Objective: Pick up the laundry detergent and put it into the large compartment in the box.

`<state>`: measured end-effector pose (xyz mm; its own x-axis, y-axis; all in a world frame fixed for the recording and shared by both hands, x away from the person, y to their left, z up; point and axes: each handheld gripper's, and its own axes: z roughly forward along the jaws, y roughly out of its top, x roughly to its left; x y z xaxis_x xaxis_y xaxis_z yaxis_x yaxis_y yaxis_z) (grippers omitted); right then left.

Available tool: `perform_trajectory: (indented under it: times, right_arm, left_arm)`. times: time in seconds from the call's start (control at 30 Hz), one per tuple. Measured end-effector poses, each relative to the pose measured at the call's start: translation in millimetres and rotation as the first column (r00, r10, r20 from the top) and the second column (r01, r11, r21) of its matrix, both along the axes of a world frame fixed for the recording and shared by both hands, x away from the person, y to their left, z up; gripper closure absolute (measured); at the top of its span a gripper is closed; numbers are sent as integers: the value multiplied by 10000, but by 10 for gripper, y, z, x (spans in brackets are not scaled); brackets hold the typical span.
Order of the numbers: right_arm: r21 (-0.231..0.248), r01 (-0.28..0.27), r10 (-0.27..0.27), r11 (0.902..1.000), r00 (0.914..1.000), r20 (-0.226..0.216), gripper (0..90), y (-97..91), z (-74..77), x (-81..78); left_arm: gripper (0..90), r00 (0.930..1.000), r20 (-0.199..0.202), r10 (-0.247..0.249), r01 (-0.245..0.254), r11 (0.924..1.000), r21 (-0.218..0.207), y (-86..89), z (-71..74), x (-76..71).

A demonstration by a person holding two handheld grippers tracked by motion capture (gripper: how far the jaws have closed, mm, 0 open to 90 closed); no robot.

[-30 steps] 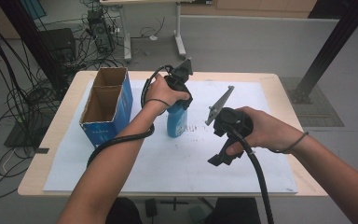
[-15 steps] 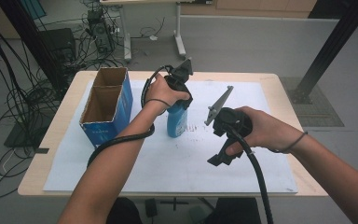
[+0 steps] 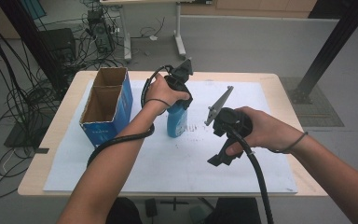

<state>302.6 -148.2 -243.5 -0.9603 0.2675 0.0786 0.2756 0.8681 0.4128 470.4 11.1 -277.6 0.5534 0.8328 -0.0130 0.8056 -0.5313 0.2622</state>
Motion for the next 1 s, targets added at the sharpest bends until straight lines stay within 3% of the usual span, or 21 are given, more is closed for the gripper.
perform_trajectory:
  times: [1.0]
  right_arm:
    - [-38, -43, 43, 10000, 10000, 17, 58, 22, -5, 3]
  left_arm:
    - [374, 10000, 1, -22, 22, 10000, 26, -2, -1, 1]
